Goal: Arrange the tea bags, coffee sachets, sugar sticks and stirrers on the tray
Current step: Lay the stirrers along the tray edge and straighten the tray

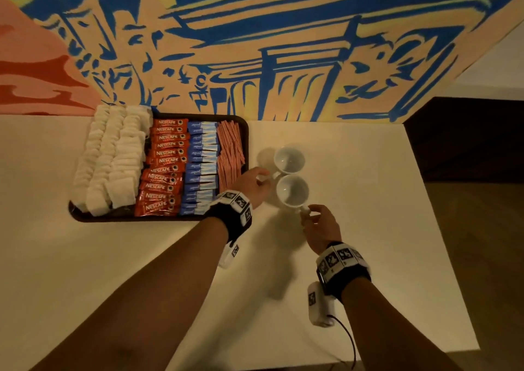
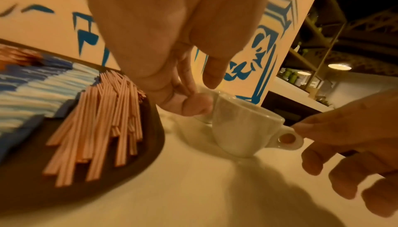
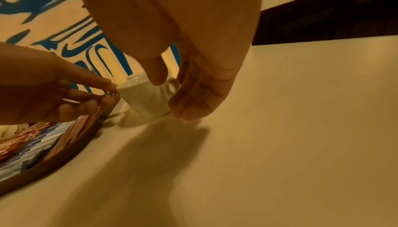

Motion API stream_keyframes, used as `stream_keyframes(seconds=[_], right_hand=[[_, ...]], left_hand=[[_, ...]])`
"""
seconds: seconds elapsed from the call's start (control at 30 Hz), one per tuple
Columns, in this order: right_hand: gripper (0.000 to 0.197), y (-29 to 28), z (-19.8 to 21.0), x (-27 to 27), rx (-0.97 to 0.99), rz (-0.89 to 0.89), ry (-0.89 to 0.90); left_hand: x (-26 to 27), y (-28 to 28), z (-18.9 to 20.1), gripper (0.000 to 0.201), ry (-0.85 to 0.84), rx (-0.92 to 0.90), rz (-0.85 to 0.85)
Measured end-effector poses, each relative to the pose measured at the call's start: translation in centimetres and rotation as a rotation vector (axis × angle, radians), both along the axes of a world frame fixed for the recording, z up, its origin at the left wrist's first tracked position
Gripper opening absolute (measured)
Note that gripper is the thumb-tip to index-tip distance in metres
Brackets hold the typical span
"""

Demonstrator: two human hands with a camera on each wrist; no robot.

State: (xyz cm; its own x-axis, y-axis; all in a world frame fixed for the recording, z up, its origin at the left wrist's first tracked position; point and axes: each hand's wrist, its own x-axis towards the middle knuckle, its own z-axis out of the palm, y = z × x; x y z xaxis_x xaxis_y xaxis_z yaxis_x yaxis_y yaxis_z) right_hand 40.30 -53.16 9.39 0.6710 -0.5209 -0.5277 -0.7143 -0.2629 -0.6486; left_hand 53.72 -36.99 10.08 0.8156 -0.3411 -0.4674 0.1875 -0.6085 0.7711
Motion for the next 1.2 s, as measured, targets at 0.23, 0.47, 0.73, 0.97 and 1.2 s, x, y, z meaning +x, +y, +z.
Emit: stream_keyframes(seconds=[0.23,0.47,0.73,0.97,1.2], right_hand=[[0.013,-1.5,-1.0,0.5,0.002,-0.007,-0.03],[0.021,-3.1,-2.0,0.4,0.032,0.067,-0.041],[0.011,-4.4,-0.2,-2.2,0.088,0.03,-0.164],[0.01,2.5,9.6,-1.0,0.189,0.174,-0.381],[0.022,18.7,13.0,6.1,0.265,0.422,-0.443]], left_hand=[[1.6,-3.0,-1.2,0.027,-0.023,0.108,0.025],[2.0,-3.8,-0.9,0.013,0.07,0.038,0.049],[1.3,-1.0,2.0,0.019,0.109,-0.249,0.226],[0.3,12.8,8.7,0.02,-0.046,-0.457,0.509],[2.1,32.3,12.2,0.017,-0.203,-0.372,0.674]])
